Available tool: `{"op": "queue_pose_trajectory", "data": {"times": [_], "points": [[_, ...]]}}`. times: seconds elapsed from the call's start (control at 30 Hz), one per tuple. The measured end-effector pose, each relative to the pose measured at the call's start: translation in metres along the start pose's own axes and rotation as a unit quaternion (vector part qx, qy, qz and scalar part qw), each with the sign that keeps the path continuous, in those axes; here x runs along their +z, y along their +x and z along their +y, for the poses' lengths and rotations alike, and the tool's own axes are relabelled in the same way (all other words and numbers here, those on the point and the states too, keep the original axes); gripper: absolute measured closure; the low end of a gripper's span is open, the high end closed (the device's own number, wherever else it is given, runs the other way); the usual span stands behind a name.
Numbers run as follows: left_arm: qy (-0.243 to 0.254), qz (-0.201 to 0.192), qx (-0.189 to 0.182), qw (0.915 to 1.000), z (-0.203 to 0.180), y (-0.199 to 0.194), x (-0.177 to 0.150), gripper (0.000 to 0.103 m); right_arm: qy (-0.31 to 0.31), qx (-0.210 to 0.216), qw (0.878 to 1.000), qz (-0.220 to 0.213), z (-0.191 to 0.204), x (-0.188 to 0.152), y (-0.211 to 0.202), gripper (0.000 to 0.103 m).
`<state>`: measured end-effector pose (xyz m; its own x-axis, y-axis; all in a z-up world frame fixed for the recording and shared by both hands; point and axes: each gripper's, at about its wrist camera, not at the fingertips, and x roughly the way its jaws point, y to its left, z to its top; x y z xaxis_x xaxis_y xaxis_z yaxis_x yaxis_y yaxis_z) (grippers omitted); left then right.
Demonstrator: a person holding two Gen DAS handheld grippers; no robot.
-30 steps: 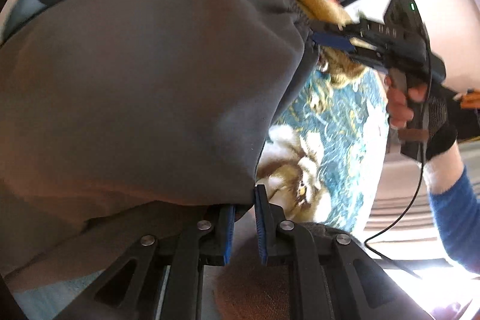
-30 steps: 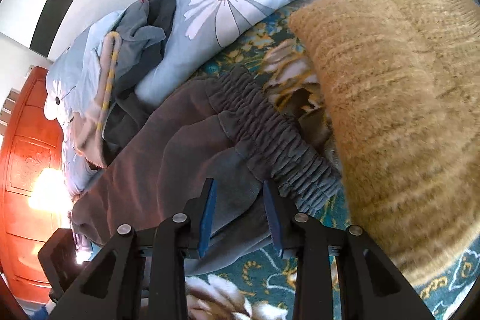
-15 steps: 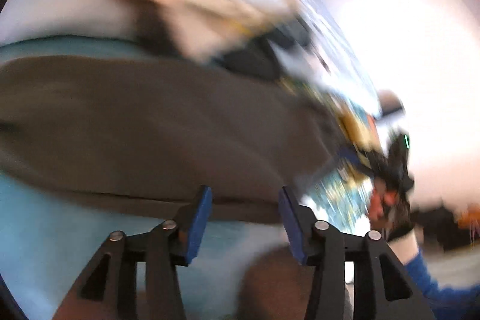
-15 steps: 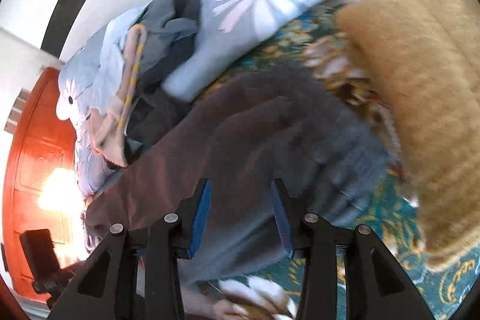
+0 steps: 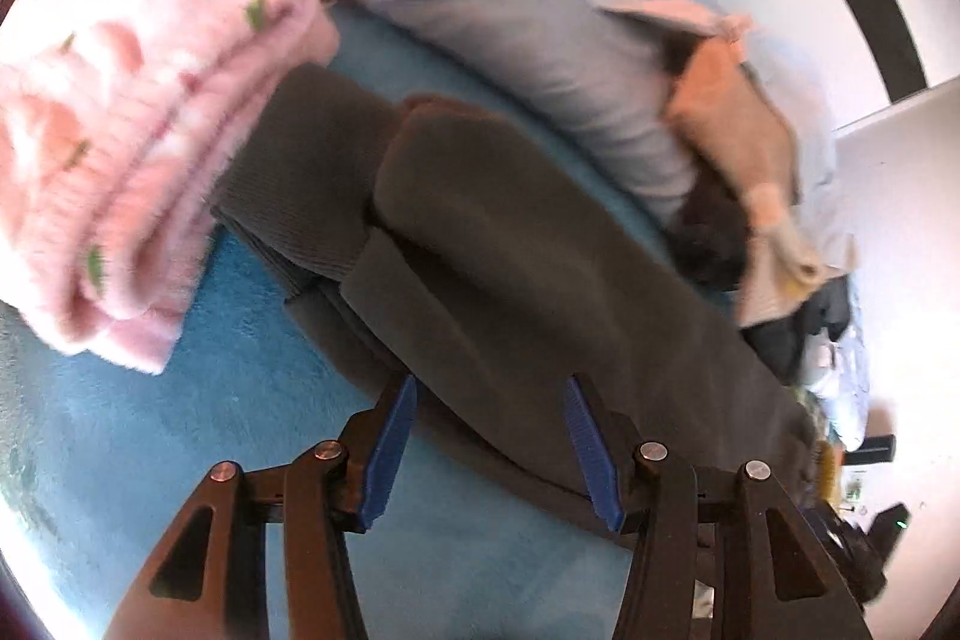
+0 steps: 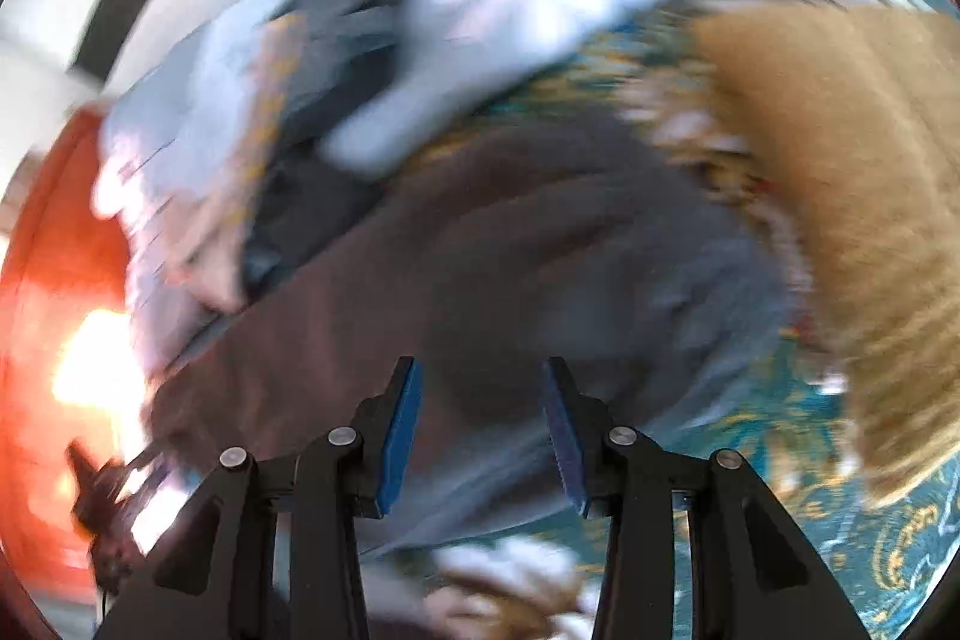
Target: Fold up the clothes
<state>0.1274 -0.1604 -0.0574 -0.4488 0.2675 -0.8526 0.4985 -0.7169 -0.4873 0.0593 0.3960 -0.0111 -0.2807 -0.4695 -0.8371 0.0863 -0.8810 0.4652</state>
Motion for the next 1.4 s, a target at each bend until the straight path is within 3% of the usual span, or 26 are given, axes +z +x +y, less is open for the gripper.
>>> {"op": "queue_pose_trajectory", "data": {"times": [0.1,0.23,0.4,0.5,0.57,0.63,0.77,0.97,1.03,1.13,1.2,1.4], "points": [[-0.007,0.001,0.011,0.9999,0.005,0.014,0.0,0.047,-0.116,0.014,0.992,0.057,0.055,-0.013,0.019,0.054],[-0.016,0.002,0.026,0.9995,0.011,0.033,-0.001,0.047,-0.222,0.021,0.967,0.122,0.107,-0.035,0.053,0.05],[-0.01,-0.018,0.011,0.9997,0.01,0.034,0.006,0.05,-0.296,-0.022,0.94,0.168,0.131,-0.058,0.08,0.05],[-0.01,-0.017,0.01,0.9998,0.011,0.038,0.011,0.059,-0.295,-0.044,0.939,0.17,0.128,-0.063,0.084,0.054],[-0.02,-0.016,0.005,0.9997,0.016,0.042,0.014,0.074,-0.29,-0.052,0.941,0.167,0.125,-0.066,0.082,0.066],[-0.029,-0.015,0.001,0.9995,0.023,0.043,0.016,0.082,-0.287,-0.057,0.941,0.168,0.122,-0.065,0.082,0.083],[-0.018,-0.03,0.013,0.9993,0.021,0.039,0.017,0.096,-0.285,-0.057,0.941,0.174,0.119,-0.065,0.078,0.092],[-0.023,-0.082,-0.005,0.9964,0.02,0.0,0.016,0.098,-0.26,-0.006,0.953,0.153,0.112,-0.056,0.047,0.096],[-0.006,-0.064,0.019,0.9977,0.022,0.009,0.014,0.098,-0.256,-0.002,0.954,0.158,0.106,-0.058,0.043,0.096],[-0.012,-0.038,0.043,0.9983,0.035,0.03,0.012,0.098,-0.266,-0.022,0.944,0.193,0.104,-0.075,0.065,0.096],[-0.03,-0.034,0.037,0.9983,0.044,0.035,0.012,0.098,-0.272,-0.033,0.94,0.203,0.102,-0.081,0.074,0.095],[-0.038,-0.035,0.023,0.9984,0.049,0.026,0.012,0.094,-0.256,-0.023,0.947,0.192,0.094,-0.071,0.062,0.087]]}}
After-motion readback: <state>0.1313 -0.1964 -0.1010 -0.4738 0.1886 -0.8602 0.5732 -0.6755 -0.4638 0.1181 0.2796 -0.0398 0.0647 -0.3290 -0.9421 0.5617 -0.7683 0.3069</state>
